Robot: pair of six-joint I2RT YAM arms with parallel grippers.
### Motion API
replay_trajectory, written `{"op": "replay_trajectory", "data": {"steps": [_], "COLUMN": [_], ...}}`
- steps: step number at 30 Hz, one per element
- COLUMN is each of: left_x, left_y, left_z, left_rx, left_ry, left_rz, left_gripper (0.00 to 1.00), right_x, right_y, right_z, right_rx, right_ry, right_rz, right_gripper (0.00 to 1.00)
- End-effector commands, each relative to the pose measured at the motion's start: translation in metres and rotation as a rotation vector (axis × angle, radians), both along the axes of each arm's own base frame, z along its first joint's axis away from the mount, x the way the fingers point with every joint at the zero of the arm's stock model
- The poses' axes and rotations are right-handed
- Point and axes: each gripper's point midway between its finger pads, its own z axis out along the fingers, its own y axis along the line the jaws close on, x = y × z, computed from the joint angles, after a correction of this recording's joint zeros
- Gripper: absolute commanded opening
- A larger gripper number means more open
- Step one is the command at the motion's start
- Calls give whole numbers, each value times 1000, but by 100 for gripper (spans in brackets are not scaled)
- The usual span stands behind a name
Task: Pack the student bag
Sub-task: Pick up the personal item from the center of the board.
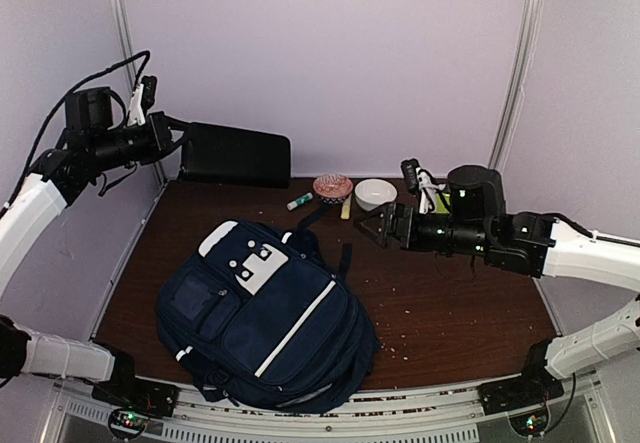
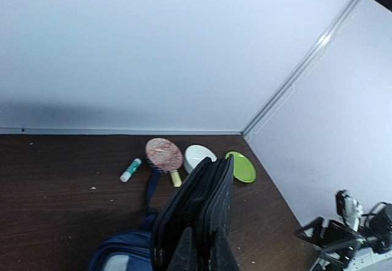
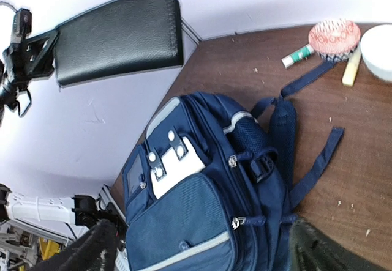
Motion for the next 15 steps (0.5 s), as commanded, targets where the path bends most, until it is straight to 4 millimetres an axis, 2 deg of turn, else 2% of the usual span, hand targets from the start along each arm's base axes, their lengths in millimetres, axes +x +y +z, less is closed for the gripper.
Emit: {"op": "replay_trajectory", "data": {"steps": [1,5,8,12,15], "left_x": [-48,-80,-97,-113,-119], "left_y": [-24,-43,-58,-83,-93], "left_z": [74,88,93,98,102], "left_rx": [-148,-219,-267,-294,-304], "left_ry": [-200,-223,-224,-217,-226], "left_rz": [-108,-198,-259,-349,-377], "left_gripper": [0,0,0,0,0], "right_x": [-2,-7,-13,-8,-2], "right_y": [4,4,12,15,14], "right_z": [45,77,97,108,111], "right_rx": [260,379,467,517,526], "right_ry": [-13,-53,-61,-65,-70], "right_rz": [137,201,273,278,252], "right_gripper": [99,99,99,100,99]}}
